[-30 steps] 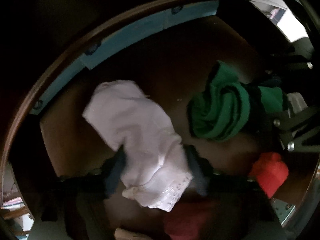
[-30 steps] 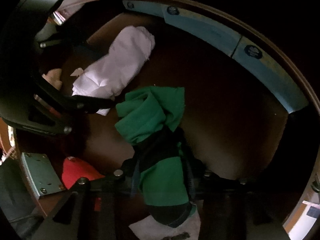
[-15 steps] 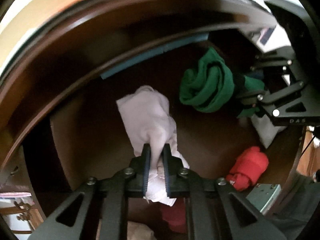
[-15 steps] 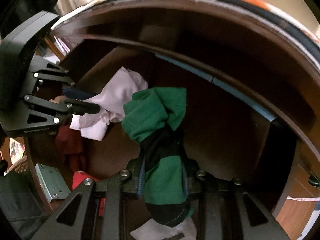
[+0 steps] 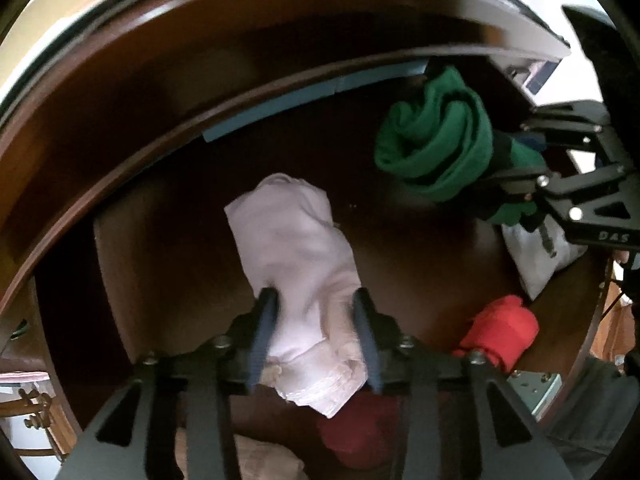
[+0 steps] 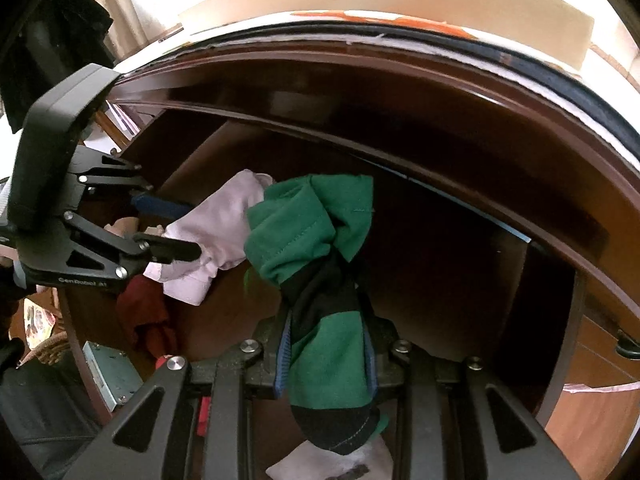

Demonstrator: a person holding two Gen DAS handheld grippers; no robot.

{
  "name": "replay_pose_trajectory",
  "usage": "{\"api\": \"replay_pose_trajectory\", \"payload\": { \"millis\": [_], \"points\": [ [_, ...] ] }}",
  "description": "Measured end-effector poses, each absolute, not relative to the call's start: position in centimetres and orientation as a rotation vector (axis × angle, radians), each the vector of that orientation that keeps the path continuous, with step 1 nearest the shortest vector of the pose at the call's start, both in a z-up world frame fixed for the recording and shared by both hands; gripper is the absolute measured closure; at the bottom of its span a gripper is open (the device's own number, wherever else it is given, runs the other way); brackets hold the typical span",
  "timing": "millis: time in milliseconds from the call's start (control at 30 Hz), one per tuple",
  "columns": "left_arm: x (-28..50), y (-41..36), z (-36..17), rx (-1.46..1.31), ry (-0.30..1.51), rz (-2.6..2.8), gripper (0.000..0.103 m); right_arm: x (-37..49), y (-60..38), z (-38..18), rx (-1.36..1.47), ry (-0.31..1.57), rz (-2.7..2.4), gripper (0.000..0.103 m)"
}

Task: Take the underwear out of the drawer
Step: 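Grasp the white underwear with the left tool while the right tool grasps the green sock, then lift the white underwear with the left tool while the right tool lifts the green sock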

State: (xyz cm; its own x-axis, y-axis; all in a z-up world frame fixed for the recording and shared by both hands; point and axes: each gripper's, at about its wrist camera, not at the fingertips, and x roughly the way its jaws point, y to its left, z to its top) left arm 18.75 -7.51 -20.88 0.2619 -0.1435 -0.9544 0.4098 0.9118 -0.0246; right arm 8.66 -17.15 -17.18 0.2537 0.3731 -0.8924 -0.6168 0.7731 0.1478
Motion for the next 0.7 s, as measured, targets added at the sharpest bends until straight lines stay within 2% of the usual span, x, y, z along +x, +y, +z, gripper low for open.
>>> {"api": "replay_pose_trajectory", "payload": {
  "millis": [100, 333, 367, 400, 500, 600, 700],
  "points": [
    [19.5, -7.6, -21.6, 0.252, 1.295, -0.388, 0.050, 8.4, -17.3, -17.1, -0.267, 1.120, 0.682, 0.072],
    [21.1, -8.2, -23.1, 0.274, 1.362, -0.394, 0.049, 7.9, -17.6, -16.4, -0.251, 1.108, 0.706, 0.072],
    [21.2, -8.4, -23.2, 0.286, 1.364, -0.393, 0.053, 7.8, -17.5, -16.4, -0.248, 1.108, 0.710, 0.072],
    [21.3, -8.6, -23.3, 0.295, 1.358, -0.392, 0.063, 7.7, -17.4, -16.3, -0.246, 1.110, 0.714, 0.072],
    [21.3, -9.0, -23.3, 0.307, 1.334, -0.397, 0.082, 7.4, -17.4, -16.1, -0.233, 1.109, 0.713, 0.072],
    [21.1, -9.1, -22.8, 0.321, 1.292, -0.394, 0.091, 7.4, -17.9, -16.0, -0.205, 1.104, 0.706, 0.072],
    [20.7, -9.1, -22.1, 0.334, 1.238, -0.383, 0.093, 7.4, -18.6, -15.7, -0.180, 1.086, 0.702, 0.072]
  ]
}}
